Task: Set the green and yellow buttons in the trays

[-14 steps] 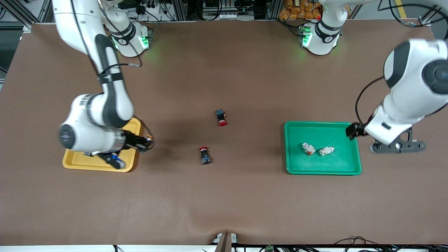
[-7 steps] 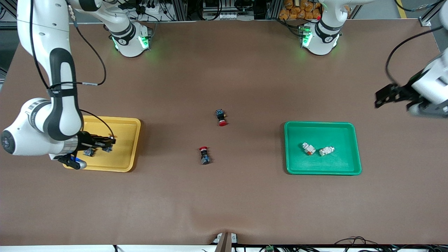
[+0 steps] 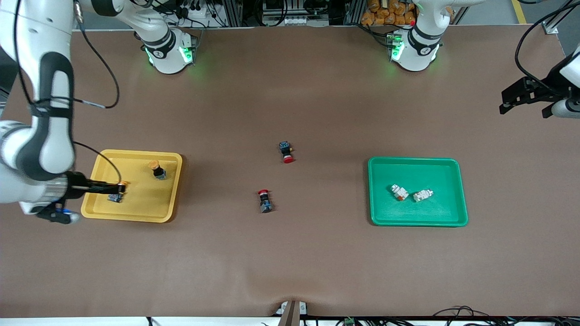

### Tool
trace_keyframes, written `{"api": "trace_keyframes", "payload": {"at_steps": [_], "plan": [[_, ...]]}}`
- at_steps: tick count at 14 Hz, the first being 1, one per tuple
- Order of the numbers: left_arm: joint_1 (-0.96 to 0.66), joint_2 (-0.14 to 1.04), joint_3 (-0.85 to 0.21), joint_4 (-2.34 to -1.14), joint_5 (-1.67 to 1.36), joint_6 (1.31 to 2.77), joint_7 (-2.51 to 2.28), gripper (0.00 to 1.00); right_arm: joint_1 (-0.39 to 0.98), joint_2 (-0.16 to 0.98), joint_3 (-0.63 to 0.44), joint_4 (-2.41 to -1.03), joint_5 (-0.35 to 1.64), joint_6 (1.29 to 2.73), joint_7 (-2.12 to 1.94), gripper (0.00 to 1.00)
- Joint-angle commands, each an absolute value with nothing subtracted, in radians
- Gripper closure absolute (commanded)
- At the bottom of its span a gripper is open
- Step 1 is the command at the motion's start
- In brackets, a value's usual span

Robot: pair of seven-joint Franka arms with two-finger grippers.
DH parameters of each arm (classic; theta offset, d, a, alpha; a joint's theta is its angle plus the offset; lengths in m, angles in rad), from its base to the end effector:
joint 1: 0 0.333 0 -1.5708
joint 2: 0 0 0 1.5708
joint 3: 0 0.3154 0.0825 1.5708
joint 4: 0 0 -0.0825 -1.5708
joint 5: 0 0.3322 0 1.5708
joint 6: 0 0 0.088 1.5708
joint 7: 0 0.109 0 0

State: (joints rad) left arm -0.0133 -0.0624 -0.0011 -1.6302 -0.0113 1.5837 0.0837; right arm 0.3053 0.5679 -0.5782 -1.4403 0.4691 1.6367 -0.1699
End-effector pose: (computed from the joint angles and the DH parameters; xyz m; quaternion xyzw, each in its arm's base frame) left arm 0.4843 -0.0082 0.6288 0.9988 -0.0490 0.0081 0.0053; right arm 0.6192 -0.0547 0.3958 -0.9841 0.0835 0.1166 0.1047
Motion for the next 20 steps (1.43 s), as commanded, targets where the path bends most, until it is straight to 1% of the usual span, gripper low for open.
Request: {"api": "trace_keyframes", "payload": {"at_steps": [1,2,5,9,12,13,15,20], "plan": [[-0.023,-0.057,0.011,-1.617,-0.006,1.58,0.106,0.0,0.292,0.497,-0.568,-1.397,0.364,1.585,-0.183,0.0],[-0.023,-0.058,0.011,-1.62,-0.006,1.577,0.113,0.0,0.281,0.461,-0.528,-1.4,0.307,1.58,-0.183,0.0],[-0.023,-0.06,0.008,-1.614,-0.009,1.574,0.095,0.0,0.149,0.303,-0.343,-1.458,0.172,1.58,-0.181,0.0],[-0.014,-0.075,0.005,-1.594,-0.011,1.552,0.086,0.0,-0.012,0.117,-0.161,-1.574,0.103,1.58,-0.181,0.0],[-0.015,-0.064,0.005,-1.582,-0.011,1.552,0.081,0.0,-0.032,0.008,-0.123,-1.637,0.095,1.569,-0.169,0.0],[-0.017,-0.063,0.005,-1.58,-0.011,1.552,0.081,0.0,-0.06,-0.017,-0.091,-1.641,0.091,1.546,-0.154,0.0],[-0.021,-0.06,0.002,-1.583,-0.015,1.552,0.08,0.0,-0.095,-0.043,-0.039,-1.64,0.081,1.51,-0.095,0.0],[-0.018,-0.043,0.002,-1.583,-0.021,1.552,0.084,0.0,-0.063,-0.063,-0.025,-1.635,0.028,1.514,-0.054,0.0]]}}
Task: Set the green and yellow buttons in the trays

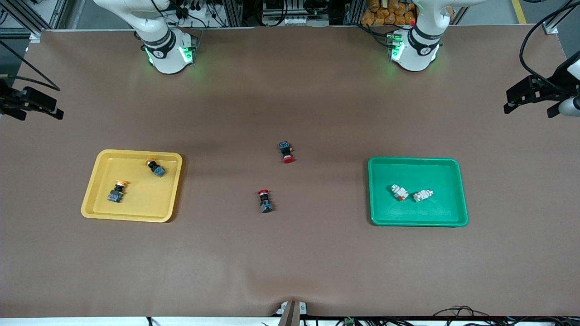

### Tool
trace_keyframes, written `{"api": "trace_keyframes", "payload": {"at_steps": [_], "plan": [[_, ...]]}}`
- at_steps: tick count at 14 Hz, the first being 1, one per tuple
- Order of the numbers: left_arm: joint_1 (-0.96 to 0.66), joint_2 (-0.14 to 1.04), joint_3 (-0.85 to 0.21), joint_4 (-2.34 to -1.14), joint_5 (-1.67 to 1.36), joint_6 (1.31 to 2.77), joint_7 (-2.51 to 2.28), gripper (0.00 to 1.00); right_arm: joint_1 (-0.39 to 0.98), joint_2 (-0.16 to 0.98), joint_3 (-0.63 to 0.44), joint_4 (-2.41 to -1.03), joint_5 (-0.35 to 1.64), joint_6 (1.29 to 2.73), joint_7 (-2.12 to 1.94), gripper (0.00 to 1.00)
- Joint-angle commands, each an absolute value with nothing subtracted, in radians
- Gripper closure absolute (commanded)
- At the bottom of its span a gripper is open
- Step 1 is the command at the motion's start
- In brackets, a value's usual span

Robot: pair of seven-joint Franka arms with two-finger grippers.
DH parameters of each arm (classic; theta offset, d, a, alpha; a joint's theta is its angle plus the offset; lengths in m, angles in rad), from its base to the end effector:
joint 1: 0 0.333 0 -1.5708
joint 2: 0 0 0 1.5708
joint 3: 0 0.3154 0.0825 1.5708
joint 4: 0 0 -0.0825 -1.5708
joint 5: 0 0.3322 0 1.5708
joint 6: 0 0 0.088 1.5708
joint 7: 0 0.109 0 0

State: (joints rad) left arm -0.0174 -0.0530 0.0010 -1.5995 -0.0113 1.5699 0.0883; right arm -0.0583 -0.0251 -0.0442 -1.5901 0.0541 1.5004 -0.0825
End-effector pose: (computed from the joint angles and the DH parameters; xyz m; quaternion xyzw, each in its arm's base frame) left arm 0.4862 -0.0092 0.6360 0.9985 -0.0524 0.0119 0.0052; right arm 0.4851 -0.0440 0.6205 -0.9991 0.0089 0.0296 0.0304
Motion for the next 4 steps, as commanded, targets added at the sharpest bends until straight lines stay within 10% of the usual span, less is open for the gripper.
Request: {"api": "trace_keyframes", "payload": {"at_steps": [1,4], "plan": [[-0.018,-0.04,0.002,-1.583,-0.021,1.552,0.084,0.0,-0.061,-0.063,-0.026,-1.635,0.028,1.509,-0.04,0.0],[-0.015,-0.037,0.002,-1.585,-0.023,1.551,0.089,0.0,-0.046,-0.064,-0.035,-1.635,0.028,1.506,-0.035,0.0]]}}
